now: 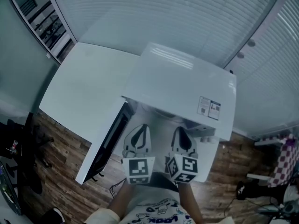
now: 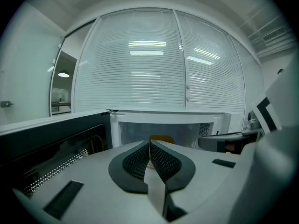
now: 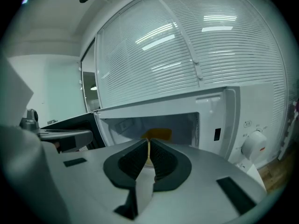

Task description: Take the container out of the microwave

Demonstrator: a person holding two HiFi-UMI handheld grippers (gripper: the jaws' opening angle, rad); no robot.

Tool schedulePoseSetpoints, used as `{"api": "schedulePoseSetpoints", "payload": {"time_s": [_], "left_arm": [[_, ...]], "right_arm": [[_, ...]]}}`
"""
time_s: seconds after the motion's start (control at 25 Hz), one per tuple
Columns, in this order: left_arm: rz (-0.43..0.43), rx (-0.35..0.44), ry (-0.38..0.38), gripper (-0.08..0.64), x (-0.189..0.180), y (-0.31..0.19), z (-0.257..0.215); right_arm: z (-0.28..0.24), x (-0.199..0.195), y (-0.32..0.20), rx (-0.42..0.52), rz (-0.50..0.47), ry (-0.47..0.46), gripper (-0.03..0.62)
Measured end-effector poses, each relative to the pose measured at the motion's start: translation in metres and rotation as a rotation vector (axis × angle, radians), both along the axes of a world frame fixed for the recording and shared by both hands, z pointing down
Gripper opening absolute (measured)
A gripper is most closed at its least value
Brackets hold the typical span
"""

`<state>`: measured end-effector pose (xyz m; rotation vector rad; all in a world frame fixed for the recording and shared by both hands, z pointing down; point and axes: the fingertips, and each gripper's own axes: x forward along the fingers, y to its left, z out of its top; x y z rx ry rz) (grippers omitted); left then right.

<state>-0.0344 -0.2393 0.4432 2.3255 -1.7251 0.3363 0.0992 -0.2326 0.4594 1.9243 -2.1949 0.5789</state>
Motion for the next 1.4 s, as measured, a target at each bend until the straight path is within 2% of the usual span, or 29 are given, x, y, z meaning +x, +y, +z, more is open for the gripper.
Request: {"api": "schedulePoseSetpoints", "payload": {"time_s": [0.28,0.68,1.4], "left_arm": [[0.037,-0.026,-0.002,0.044,-0.001,-0.015,0.011],[0.06,-0.07,0.01,0.044,-0.004,-0.025,0.032],[0.067,-0.102,0.02,0.044,-0.013,-0.034,0.051]], "right_arm": [[0.018,0.008,-0.017,-0.045,0.071,-0.025,0.027],[0.04,0.008,-0.036,-0.098,0.126,-0.057,0.028],[0.061,0.012,-0.061,-0.12,0.217,-0.111,0.028]]}}
